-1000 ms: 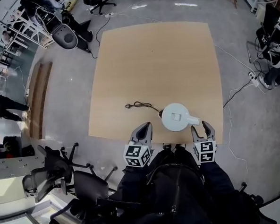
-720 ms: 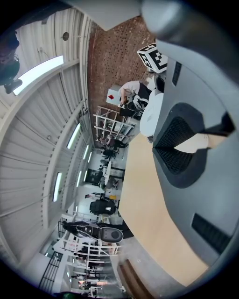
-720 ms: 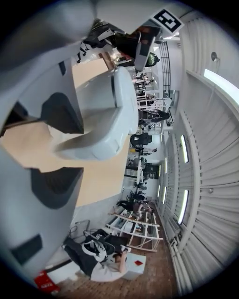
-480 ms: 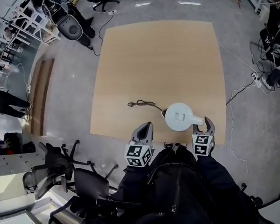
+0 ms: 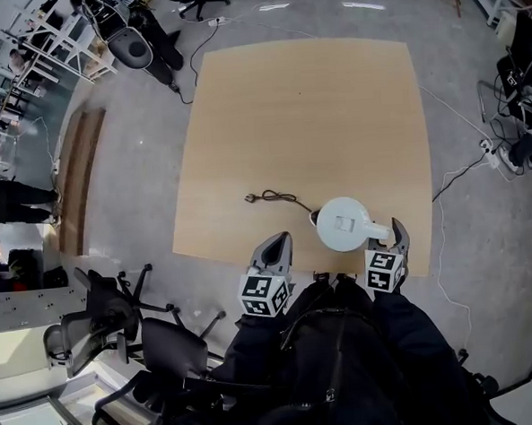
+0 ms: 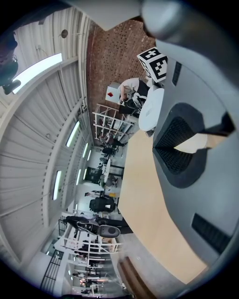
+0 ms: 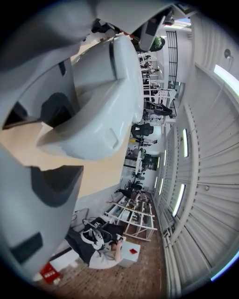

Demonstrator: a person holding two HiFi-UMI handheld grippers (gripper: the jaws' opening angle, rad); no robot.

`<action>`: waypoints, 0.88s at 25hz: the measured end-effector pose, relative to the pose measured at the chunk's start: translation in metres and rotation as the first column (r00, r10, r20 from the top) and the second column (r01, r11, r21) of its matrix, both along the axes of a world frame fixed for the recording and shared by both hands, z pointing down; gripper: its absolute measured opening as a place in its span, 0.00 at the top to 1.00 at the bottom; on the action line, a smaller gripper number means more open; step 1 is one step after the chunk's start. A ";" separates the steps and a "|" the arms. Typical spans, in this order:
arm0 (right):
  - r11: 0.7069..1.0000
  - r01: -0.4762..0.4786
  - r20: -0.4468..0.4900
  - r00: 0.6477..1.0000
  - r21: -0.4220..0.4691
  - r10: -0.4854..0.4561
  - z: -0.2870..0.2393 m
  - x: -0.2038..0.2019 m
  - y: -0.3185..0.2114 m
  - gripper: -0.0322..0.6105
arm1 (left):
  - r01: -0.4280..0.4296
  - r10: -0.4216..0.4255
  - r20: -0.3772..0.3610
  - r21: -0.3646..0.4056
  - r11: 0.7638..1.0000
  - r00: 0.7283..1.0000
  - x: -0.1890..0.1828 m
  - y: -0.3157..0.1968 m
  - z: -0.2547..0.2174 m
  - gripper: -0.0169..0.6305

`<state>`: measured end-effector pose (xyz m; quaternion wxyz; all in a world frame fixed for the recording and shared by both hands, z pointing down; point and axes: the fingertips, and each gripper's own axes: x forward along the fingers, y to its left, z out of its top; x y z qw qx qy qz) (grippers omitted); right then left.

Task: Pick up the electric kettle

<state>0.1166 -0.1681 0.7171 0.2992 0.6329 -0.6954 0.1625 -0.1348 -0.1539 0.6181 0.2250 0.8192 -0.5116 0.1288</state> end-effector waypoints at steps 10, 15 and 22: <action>0.998 -0.036 -0.021 0.999 0.053 0.038 -0.001 -0.003 -0.006 0.74 | -0.004 0.004 0.011 -0.007 1.000 1.000 -0.002 -0.003 0.002 0.98; 0.996 -0.032 0.023 0.999 0.088 0.030 -0.003 -0.002 -0.009 0.75 | 0.001 0.000 0.022 -0.011 1.000 1.000 -0.004 -0.003 0.003 0.98; 0.989 -0.066 0.064 0.996 0.135 0.058 -0.013 -0.008 -0.020 0.75 | 0.007 -0.007 0.033 -0.006 1.000 0.999 -0.009 -0.003 0.001 0.98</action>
